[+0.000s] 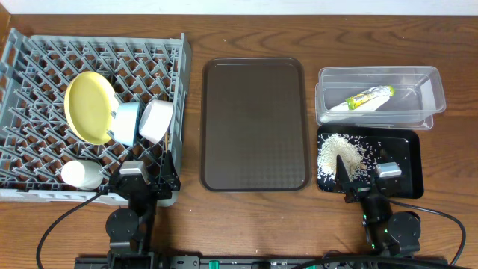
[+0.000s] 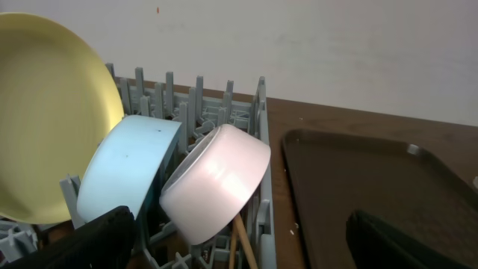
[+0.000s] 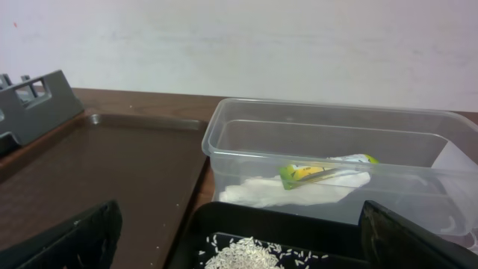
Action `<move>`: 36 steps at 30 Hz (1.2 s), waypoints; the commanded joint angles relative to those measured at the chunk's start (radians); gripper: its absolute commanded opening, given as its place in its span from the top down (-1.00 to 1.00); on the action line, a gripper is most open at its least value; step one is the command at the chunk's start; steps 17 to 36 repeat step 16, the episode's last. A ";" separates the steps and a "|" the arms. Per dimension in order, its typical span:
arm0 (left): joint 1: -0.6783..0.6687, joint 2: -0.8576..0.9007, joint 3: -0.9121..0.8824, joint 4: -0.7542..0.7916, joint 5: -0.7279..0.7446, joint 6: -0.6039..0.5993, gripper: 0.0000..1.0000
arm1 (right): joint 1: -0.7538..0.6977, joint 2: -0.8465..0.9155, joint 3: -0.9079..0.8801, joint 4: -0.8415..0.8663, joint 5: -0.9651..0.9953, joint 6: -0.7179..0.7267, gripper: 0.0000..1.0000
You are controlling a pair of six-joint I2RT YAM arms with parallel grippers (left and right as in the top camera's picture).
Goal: Sort waste into correct bins and load items into the dishwasher
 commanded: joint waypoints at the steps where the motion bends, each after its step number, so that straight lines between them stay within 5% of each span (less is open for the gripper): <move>1: 0.002 -0.006 -0.028 -0.012 -0.005 -0.005 -0.85 | -0.008 -0.006 -0.003 -0.001 0.010 0.007 -0.98; 36: 0.002 -0.006 -0.028 -0.012 -0.005 -0.005 -0.86 | -0.008 -0.006 -0.003 -0.001 0.010 0.007 -0.99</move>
